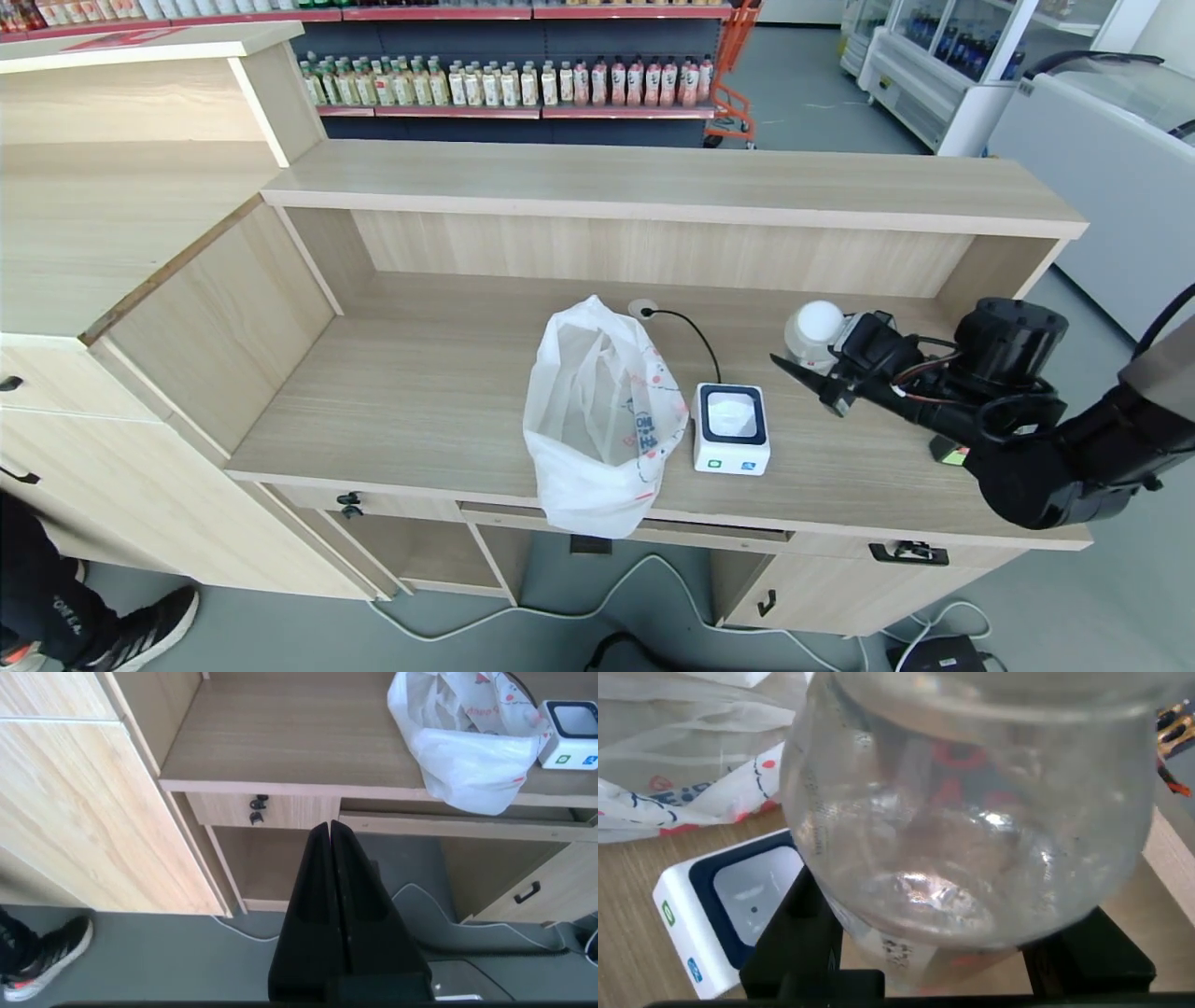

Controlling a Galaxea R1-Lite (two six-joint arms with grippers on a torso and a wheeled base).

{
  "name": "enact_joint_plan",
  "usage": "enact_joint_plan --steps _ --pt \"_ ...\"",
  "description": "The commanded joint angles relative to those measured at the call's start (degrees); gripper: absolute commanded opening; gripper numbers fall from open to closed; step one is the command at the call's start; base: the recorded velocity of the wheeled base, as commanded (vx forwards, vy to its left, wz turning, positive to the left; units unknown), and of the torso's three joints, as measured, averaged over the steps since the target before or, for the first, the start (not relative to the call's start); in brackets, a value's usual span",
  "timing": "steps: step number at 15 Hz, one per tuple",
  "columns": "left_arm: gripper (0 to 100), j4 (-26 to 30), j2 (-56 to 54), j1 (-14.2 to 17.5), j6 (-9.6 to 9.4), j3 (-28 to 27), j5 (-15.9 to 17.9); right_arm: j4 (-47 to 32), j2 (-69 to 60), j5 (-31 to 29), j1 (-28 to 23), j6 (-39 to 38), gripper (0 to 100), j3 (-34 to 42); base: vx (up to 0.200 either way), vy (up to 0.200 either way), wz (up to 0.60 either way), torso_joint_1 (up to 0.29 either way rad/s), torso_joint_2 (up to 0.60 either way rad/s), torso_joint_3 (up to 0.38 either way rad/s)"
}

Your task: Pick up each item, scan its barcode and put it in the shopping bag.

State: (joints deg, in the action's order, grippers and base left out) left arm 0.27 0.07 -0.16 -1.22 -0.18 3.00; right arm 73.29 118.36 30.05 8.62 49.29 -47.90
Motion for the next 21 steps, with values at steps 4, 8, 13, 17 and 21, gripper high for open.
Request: enact_joint_plan --steps 4,8,13,17,21 --pt "0 0.00 0.01 -0.02 -0.01 0.01 -0.01 4.76 7.06 2.38 1.49 0.02 0 -2.29 0.000 0.000 0.00 0.000 0.00 0.000" --pt "0 0.00 0.01 -0.02 -0.01 0.01 -0.01 5.90 10.75 3.00 2.63 0.11 0 -6.16 0.000 0.000 0.00 0.000 0.00 0.000" --pt "0 0.00 0.01 -0.02 -0.01 0.01 -0.01 7.48 13.30 3.88 3.16 0.28 0 -6.77 0.000 0.000 0.00 0.000 0.00 0.000" --pt "0 0.00 0.01 -0.02 -0.01 0.01 -0.01 8.62 15.32 6.07 3.77 0.20 0 -8.18 0.000 0.000 0.00 0.000 0.00 0.000" --pt "0 0.00 0.01 -0.02 -0.01 0.01 -0.01 10.29 17.52 9.50 4.21 0.20 0 -11.08 0.000 0.000 0.00 0.000 0.00 0.000"
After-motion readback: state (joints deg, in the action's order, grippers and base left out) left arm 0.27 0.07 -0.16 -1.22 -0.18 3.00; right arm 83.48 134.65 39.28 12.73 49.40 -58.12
